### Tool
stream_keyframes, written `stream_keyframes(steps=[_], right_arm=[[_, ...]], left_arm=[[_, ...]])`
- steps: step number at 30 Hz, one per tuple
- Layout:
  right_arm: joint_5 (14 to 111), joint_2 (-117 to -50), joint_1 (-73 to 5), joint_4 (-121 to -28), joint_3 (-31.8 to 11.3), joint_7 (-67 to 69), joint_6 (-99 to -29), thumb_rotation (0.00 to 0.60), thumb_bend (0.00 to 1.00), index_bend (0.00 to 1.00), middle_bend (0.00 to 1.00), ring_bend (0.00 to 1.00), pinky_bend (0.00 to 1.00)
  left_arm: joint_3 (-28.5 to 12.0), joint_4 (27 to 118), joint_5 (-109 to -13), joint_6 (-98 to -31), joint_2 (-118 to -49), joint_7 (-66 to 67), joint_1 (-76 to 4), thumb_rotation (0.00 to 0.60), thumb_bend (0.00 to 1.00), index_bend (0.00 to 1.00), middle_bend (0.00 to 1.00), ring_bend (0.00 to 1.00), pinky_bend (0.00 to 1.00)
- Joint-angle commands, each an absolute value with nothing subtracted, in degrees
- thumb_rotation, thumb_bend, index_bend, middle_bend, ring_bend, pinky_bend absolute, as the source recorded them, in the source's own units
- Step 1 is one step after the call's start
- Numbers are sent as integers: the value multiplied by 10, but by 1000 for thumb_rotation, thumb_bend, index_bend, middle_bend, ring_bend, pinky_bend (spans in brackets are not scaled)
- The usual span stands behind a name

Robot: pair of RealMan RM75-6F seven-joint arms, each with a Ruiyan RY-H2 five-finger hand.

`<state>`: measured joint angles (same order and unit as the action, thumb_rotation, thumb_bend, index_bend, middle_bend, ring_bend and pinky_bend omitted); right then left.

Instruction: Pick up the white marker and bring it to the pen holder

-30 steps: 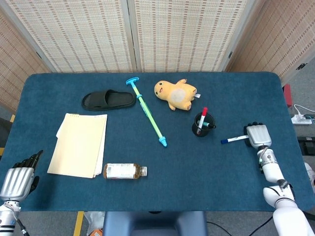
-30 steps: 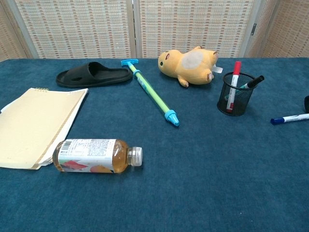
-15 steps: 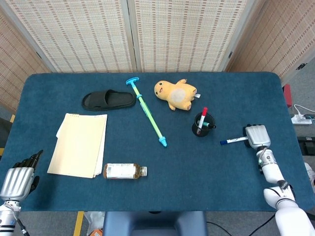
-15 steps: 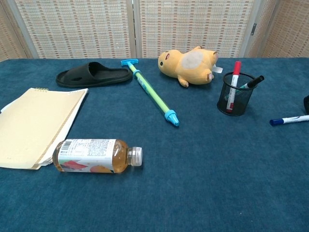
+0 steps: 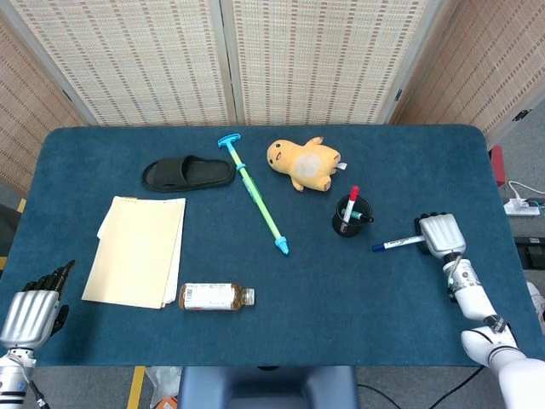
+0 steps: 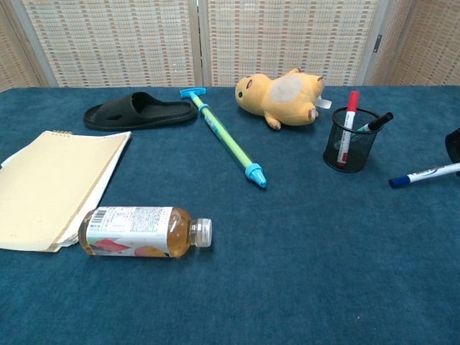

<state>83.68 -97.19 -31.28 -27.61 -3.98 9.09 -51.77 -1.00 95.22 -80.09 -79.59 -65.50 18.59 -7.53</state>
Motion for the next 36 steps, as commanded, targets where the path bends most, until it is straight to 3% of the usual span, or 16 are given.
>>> stream_keyframes(steps=[1,5,20,36], right_arm=[[831,-945,-307,-321,-46,67,-535,600,252,640,456,433,488],[824,-914,-302,-379,-56,40,-559,600,252,644,460,493,538],[785,-780,-279,-644,-83,-101,-611,600,252,665,485,518,555],[785,-745,-286,-753,-100,-135,-647,600,252,674,496,524,560]], left_arm=[[-10,952,-801,-796,-655,185,-75,600,384,60,182,253,371],[-10,953,-803,-797,-654,184,-75,600,384,60,182,253,371],[-8,955,-812,-803,-653,179,-73,600,384,59,185,253,371],[-7,954,-812,-799,-652,178,-74,600,385,60,187,253,371]])
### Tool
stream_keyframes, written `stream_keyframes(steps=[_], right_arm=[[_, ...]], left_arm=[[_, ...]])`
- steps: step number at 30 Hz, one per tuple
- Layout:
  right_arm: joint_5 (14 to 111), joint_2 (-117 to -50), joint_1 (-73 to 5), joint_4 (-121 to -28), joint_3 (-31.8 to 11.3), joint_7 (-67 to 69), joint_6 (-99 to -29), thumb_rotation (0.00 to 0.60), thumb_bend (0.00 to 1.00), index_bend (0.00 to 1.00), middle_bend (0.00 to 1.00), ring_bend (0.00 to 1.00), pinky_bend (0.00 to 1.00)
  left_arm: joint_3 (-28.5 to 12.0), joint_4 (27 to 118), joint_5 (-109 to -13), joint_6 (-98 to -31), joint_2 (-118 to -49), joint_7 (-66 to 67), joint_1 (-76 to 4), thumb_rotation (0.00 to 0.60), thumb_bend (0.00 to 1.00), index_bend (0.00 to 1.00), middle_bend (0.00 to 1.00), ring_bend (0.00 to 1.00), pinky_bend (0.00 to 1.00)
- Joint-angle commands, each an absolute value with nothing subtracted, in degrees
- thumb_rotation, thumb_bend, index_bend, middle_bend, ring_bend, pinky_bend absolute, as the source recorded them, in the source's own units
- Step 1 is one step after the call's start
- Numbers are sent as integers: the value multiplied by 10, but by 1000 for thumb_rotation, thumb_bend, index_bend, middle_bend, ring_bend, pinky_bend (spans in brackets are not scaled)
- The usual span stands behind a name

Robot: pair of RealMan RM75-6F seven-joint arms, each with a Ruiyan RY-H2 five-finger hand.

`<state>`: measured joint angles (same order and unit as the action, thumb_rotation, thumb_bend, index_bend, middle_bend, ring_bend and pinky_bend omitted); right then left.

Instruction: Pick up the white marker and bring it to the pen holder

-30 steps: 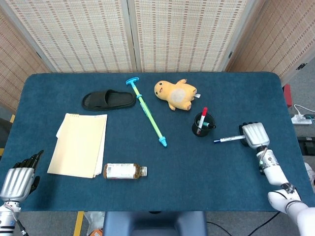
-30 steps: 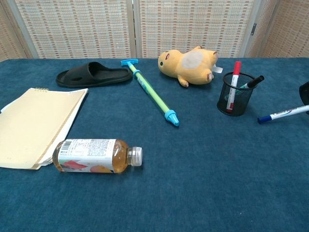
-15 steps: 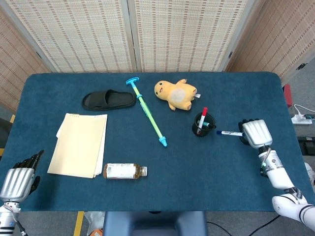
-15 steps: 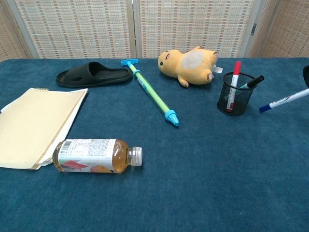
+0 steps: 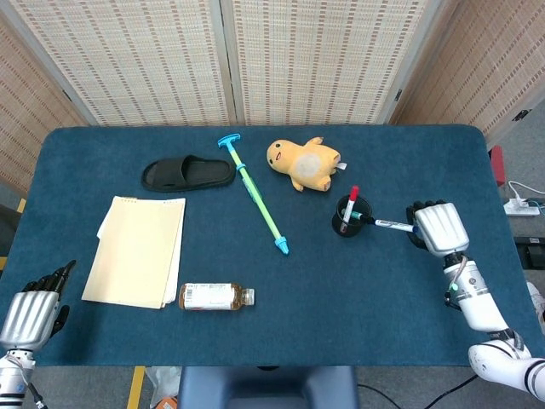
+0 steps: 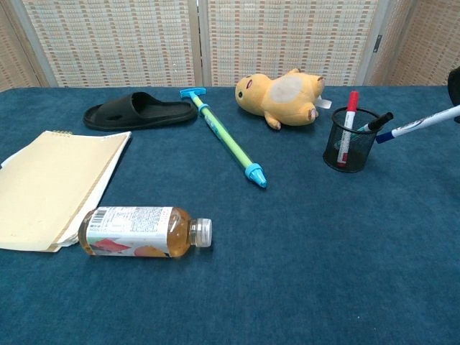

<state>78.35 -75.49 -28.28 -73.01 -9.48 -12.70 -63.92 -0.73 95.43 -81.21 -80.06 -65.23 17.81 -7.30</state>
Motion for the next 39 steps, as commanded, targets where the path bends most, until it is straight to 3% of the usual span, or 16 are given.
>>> stream_keyframes(steps=[1,16,39], right_arm=[[784,-742,-287,-761,-102,-139,-648,600,252,674,495,524,560],[743,-708,-298,-874,-121,-229,-656,600,252,674,495,524,561],[728,-784,-344,-771,-127,-153,-616,600,252,674,495,524,561]], left_arm=[[-8,954,-811,-799,-653,178,-74,600,385,60,187,253,371],[-7,954,-816,-802,-651,174,-72,600,383,62,188,253,371],[-7,953,-811,-796,-654,180,-75,600,384,67,188,253,371]])
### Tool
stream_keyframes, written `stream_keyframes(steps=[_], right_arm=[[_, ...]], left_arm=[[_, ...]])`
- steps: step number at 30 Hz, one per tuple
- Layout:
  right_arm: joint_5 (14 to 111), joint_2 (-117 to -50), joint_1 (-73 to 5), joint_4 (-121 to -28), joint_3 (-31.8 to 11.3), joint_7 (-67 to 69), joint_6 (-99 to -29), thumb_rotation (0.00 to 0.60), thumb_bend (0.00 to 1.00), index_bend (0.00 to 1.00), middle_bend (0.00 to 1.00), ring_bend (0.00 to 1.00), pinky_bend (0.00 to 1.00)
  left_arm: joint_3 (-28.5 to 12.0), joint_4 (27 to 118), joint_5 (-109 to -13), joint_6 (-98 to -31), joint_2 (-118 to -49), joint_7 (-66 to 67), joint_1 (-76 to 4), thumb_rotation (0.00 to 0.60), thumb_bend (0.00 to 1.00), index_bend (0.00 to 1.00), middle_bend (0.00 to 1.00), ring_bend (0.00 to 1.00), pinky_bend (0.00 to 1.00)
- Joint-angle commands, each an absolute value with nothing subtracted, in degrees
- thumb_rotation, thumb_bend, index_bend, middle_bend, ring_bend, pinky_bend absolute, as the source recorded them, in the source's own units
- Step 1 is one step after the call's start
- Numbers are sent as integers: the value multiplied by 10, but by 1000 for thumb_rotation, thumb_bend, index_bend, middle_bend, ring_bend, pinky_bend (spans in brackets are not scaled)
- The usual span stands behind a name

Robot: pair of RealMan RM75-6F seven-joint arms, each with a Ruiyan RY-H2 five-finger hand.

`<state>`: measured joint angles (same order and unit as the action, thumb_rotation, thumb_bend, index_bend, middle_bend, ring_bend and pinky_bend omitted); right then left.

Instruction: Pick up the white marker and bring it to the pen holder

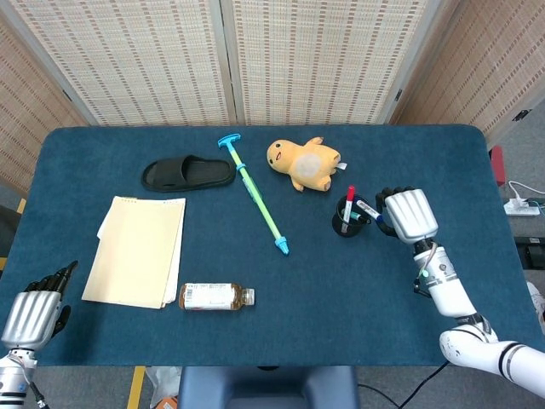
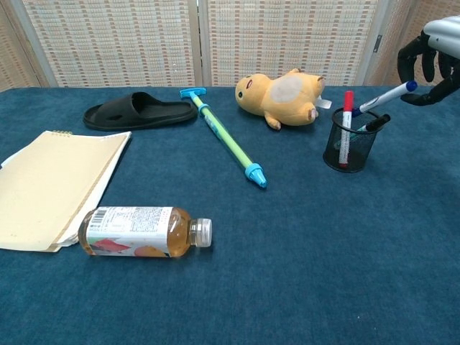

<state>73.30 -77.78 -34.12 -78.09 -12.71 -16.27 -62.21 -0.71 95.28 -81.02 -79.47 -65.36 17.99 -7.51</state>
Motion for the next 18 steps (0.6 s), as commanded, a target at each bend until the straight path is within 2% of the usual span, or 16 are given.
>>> stream_keyframes(steps=[1,13,16,18], right_arm=[[726,-786,-345,-768,-127,-149,-614,600,252,674,495,524,561],[712,-810,-346,-717,-124,-110,-599,600,252,672,496,524,561],[713,-822,-347,-692,-123,-88,-594,600,252,626,495,515,561],[718,-826,-346,-681,-123,-74,-599,600,252,559,483,473,561]], left_arm=[[-7,953,-812,-796,-654,180,-75,600,384,68,188,253,371],[-5,953,-815,-797,-654,183,-75,600,384,68,189,253,371],[-5,953,-813,-795,-655,182,-75,600,384,68,189,253,371],[-5,952,-812,-794,-655,182,-75,600,384,68,189,253,371]])
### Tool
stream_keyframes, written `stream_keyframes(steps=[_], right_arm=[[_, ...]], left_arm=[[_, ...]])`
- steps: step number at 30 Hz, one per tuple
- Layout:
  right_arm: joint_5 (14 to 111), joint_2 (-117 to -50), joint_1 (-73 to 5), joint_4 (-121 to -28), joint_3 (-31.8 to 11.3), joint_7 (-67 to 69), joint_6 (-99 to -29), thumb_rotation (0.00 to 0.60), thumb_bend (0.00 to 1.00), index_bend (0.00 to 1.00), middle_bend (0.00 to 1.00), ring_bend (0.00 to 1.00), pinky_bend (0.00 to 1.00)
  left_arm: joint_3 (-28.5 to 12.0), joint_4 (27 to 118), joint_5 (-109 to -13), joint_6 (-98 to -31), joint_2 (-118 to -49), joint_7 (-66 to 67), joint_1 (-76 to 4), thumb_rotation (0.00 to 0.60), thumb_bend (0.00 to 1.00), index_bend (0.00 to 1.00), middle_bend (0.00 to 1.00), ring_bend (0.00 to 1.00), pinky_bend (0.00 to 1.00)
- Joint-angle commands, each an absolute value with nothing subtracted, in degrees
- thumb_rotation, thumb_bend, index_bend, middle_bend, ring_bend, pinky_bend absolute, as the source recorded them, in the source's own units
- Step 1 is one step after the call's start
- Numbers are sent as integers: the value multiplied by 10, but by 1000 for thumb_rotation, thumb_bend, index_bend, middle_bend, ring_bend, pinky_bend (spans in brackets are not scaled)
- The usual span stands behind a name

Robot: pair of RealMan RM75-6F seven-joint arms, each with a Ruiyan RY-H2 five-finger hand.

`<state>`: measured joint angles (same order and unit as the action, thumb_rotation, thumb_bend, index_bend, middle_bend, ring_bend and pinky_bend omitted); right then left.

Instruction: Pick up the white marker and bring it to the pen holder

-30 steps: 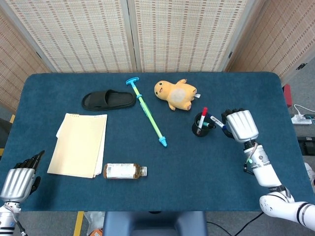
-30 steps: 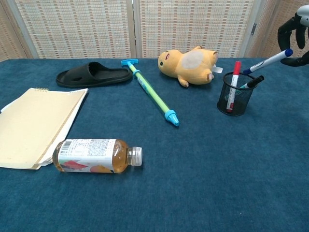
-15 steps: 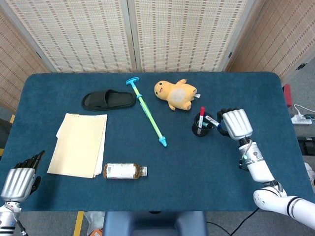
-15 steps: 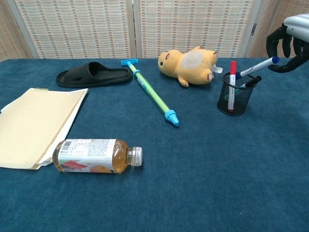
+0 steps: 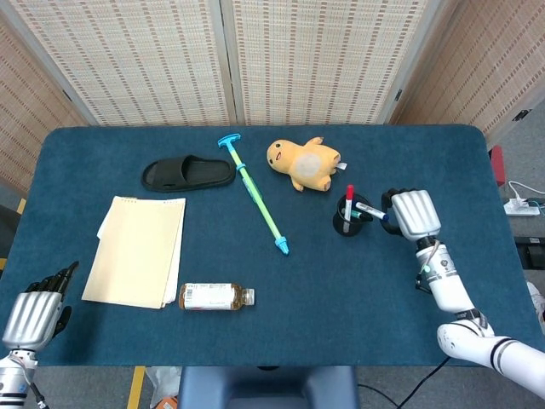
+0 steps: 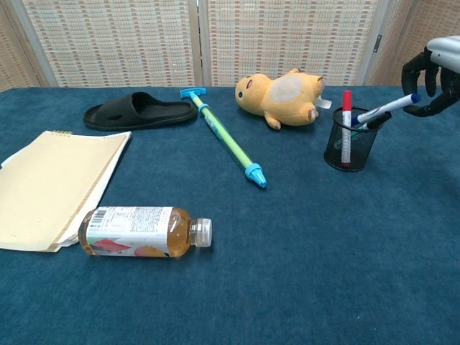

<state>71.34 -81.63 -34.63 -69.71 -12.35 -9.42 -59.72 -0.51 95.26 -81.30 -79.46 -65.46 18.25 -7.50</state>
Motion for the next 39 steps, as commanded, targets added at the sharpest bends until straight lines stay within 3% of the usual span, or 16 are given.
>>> stream_keyframes(steps=[1,6,10,13,17,24,33,39], right_arm=[[722,-828,-344,-677,-122,-70,-605,600,249,533,474,453,560],[761,-834,-325,-672,-119,-46,-676,600,180,409,390,344,484],[767,-833,-319,-675,-117,-42,-688,600,149,347,334,262,403],[775,-816,-303,-708,-110,-35,-706,600,113,265,250,153,285],[818,-781,-221,-800,-63,-77,-819,600,101,205,211,115,176],[805,-806,-134,-836,-21,-236,-903,600,101,95,130,22,16],[842,-835,-108,-806,-23,-235,-945,600,101,68,105,0,0],[838,-838,-107,-798,-31,-218,-927,600,101,68,106,0,0]], left_arm=[[-6,952,-812,-794,-655,182,-76,600,384,68,189,253,371],[-5,952,-812,-792,-655,183,-76,600,384,68,189,253,371],[-5,953,-813,-792,-655,185,-76,600,383,68,189,253,372],[-4,954,-815,-794,-655,187,-76,600,384,68,189,253,371],[-5,953,-814,-792,-655,184,-77,600,384,68,189,253,372],[-5,957,-821,-806,-650,174,-72,600,384,68,189,253,372],[-7,955,-822,-813,-647,164,-67,600,383,68,189,253,372],[-6,956,-822,-809,-647,168,-69,600,384,68,189,253,372]])
